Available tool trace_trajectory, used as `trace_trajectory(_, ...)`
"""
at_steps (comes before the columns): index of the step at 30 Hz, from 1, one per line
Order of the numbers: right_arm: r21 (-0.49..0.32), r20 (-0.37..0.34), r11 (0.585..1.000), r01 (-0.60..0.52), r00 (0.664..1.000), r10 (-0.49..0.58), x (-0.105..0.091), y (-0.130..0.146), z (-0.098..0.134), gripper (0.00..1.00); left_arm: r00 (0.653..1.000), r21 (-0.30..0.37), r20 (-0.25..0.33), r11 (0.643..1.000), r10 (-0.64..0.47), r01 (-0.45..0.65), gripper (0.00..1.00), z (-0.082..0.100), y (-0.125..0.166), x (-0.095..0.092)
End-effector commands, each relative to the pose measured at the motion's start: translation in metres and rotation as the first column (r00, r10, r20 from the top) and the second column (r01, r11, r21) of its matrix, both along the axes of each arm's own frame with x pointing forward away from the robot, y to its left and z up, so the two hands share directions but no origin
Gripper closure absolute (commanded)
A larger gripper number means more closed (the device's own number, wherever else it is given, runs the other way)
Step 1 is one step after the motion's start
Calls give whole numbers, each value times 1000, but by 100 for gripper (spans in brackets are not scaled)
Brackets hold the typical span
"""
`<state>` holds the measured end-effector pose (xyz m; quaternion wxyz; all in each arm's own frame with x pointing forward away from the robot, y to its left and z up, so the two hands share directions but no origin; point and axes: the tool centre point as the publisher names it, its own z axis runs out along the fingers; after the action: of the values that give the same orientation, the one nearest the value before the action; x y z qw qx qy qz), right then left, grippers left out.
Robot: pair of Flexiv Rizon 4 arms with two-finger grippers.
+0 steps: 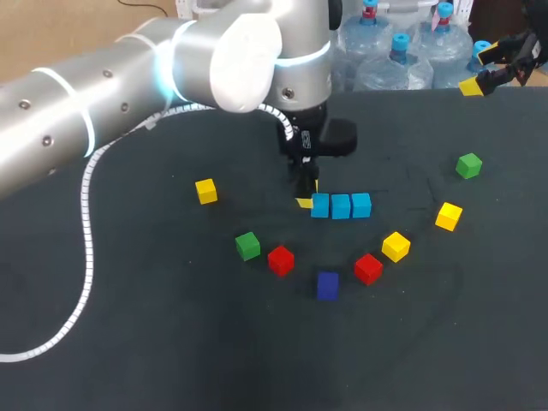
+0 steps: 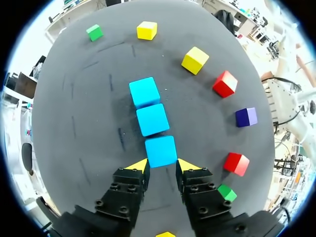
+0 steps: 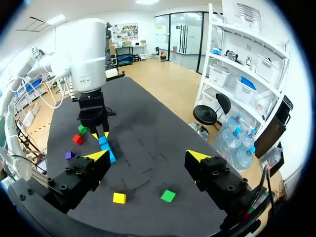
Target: Place the blue cubes, place green cubes on the blue cubes, place the yellow cubes on the green cubes, then place the red cubes on the yellow cubes, and place purple cube on the red cubes.
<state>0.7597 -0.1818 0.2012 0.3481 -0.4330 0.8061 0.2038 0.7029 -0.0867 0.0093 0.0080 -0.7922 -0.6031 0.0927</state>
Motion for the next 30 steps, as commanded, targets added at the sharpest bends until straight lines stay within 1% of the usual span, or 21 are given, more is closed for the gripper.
trace_trajectory(1, 0, 1, 1000, 1, 1000, -1, 0, 0, 0, 0, 1000, 6, -10, 1000, -3, 3, 100, 0, -1, 4)
trace_trajectory(18, 0, 1, 1000, 1, 1000, -1, 0, 0, 0, 0, 999, -11, -14, 999, 41, -41, 100, -3, 3, 4)
trace_trajectory(30, 0, 1, 1000, 1, 1000, -1, 0, 0, 0, 0, 998, -11, -29, 998, 57, -58, 100, -4, 6, -2)
